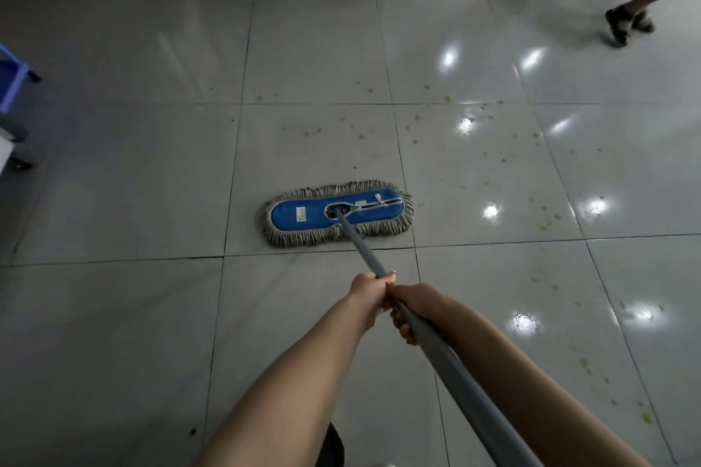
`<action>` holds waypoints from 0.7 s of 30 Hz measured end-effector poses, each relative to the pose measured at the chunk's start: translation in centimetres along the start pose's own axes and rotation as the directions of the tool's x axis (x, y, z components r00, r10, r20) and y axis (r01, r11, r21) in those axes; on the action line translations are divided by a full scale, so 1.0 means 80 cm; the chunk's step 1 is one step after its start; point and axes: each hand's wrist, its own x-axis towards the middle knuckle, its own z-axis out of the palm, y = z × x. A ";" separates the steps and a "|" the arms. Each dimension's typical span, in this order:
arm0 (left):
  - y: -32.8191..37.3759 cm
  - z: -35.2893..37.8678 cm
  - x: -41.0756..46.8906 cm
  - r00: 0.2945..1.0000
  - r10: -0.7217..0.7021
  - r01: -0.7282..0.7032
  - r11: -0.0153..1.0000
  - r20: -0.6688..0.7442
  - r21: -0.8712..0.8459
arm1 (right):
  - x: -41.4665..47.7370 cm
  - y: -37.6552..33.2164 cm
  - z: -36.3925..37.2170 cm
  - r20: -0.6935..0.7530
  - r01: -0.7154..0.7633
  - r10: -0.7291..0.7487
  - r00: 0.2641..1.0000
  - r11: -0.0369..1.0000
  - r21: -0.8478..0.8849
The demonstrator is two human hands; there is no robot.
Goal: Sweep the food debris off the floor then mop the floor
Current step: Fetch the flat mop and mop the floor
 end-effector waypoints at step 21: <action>0.296 -0.033 0.165 1.000 0.011 -0.011 1.000 -0.016 -0.010 | 0.100 -0.320 -0.004 0.063 0.031 -0.036 0.997 0.997 0.074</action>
